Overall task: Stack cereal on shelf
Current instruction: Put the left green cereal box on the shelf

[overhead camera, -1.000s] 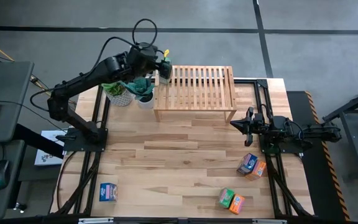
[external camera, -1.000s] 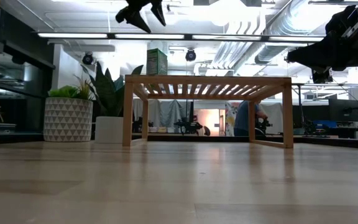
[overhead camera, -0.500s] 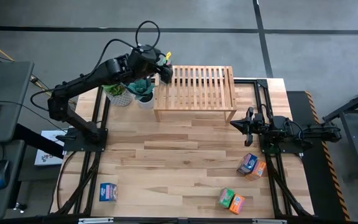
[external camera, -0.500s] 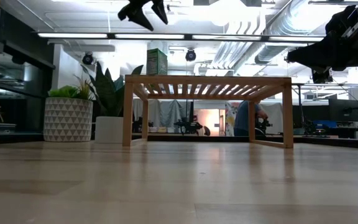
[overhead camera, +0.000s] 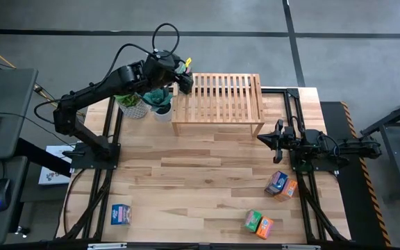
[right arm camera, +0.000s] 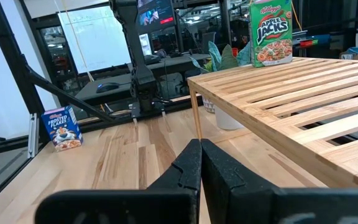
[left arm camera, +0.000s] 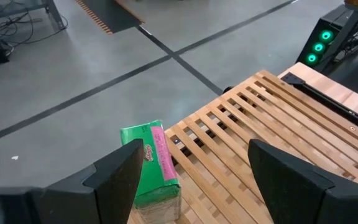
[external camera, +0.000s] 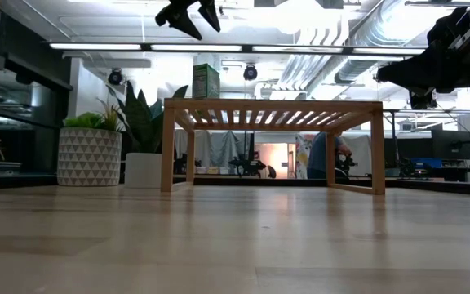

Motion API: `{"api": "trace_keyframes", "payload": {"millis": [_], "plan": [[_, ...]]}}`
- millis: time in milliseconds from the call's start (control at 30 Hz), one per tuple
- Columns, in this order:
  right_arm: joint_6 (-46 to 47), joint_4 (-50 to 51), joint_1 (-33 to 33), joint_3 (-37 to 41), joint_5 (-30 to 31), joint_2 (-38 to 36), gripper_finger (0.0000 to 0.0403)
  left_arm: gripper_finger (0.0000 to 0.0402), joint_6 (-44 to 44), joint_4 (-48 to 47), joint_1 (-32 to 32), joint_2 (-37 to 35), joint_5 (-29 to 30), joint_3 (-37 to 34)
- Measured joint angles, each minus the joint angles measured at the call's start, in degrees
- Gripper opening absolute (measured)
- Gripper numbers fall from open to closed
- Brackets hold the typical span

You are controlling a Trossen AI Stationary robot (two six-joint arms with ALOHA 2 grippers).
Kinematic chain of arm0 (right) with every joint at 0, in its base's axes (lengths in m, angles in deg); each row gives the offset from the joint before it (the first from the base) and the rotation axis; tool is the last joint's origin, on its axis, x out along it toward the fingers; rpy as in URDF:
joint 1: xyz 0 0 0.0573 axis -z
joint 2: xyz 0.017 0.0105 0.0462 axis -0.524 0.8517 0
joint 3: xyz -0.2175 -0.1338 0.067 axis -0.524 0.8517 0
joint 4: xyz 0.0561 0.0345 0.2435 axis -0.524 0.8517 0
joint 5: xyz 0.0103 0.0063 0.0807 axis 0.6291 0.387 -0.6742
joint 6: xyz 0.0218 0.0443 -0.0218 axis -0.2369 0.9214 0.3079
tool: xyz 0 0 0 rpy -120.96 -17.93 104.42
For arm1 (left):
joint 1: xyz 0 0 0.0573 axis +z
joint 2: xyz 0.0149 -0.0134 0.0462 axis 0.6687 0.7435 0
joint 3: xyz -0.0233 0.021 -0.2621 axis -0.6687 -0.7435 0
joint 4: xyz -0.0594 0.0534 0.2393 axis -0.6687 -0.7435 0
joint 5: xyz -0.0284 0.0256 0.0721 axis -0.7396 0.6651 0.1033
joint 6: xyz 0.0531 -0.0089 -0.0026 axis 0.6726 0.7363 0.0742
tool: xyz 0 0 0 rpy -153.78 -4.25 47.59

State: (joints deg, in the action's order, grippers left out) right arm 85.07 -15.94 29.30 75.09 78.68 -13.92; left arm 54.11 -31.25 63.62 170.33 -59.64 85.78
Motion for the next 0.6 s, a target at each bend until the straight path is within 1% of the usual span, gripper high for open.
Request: {"api": "trace_keyframes", "payload": {"millis": [600], "plan": [[-0.02,-0.01,0.00,0.02,0.00,0.01,0.0000,0.0280,0.83,-0.11,-0.02,0.02,0.02,0.00]]}}
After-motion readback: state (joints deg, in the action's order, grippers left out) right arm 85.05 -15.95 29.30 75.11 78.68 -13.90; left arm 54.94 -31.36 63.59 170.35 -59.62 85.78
